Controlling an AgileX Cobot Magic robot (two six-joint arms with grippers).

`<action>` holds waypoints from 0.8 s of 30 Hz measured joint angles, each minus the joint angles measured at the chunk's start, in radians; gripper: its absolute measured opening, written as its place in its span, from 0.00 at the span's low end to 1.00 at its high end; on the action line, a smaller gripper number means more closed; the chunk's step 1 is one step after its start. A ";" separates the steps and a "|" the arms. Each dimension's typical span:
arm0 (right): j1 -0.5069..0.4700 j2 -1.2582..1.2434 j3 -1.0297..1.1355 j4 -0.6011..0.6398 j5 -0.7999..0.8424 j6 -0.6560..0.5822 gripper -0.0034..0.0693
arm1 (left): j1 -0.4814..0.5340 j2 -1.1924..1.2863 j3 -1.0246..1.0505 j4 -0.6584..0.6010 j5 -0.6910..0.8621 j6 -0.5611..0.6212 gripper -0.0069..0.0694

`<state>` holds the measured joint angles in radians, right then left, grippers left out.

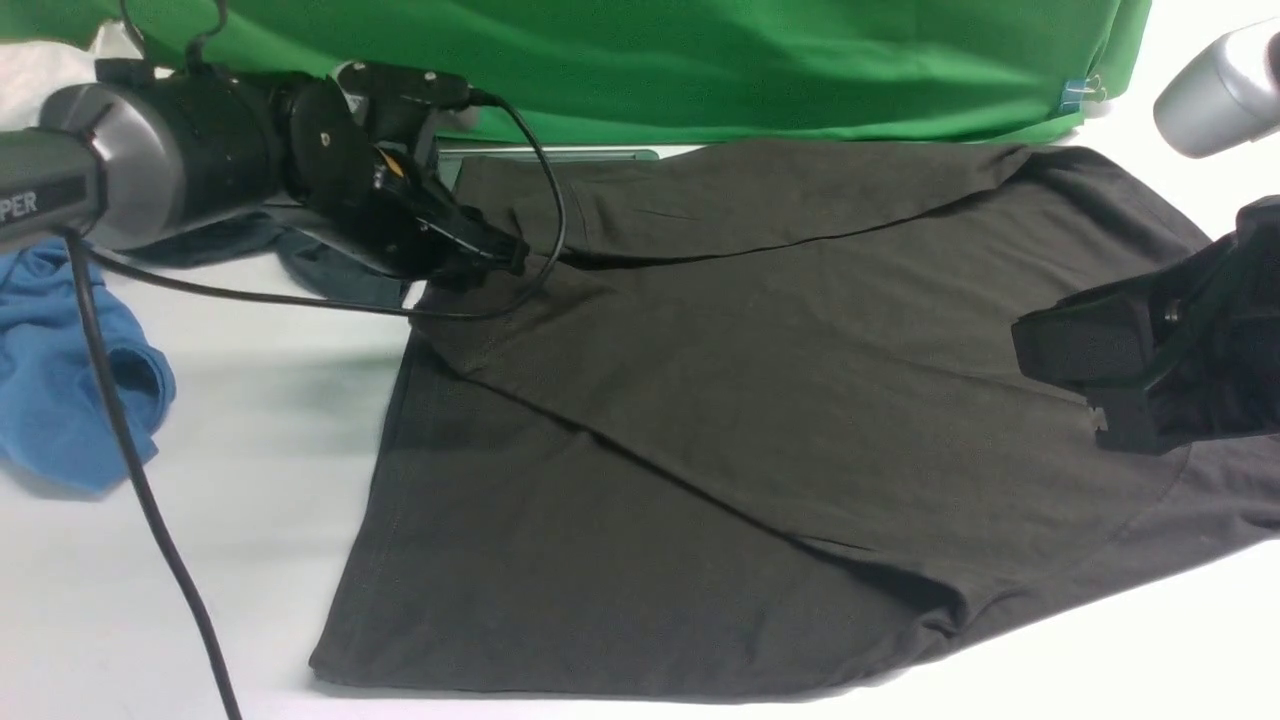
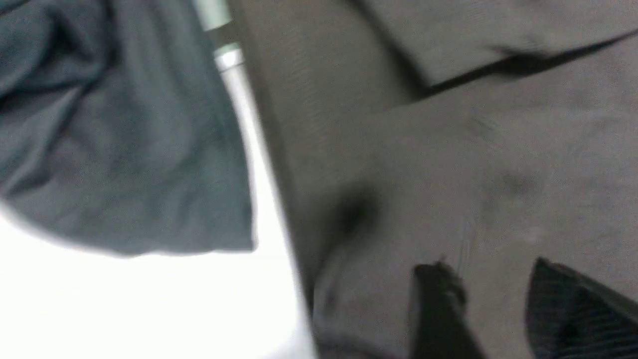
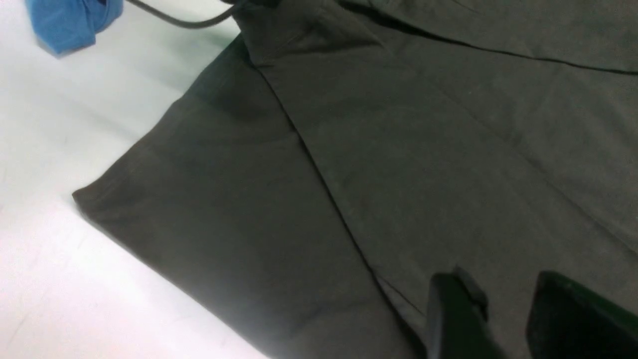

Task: Fold a long-sleeved shirt on a white desktop.
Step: 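Fold the left side of the black T-shirt inward over its body, then grab the top left corner of the dark shirt with the left gripper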

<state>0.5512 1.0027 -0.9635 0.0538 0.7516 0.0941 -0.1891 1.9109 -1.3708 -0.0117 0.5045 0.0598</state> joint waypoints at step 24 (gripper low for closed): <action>0.000 0.000 0.001 0.000 -0.005 0.000 0.38 | 0.106 0.260 -0.484 -0.559 0.357 0.033 0.83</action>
<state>0.5512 1.0027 -0.9626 0.0538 0.7462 0.0941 -0.0833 2.1707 -1.8549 -0.5708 0.8612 0.0926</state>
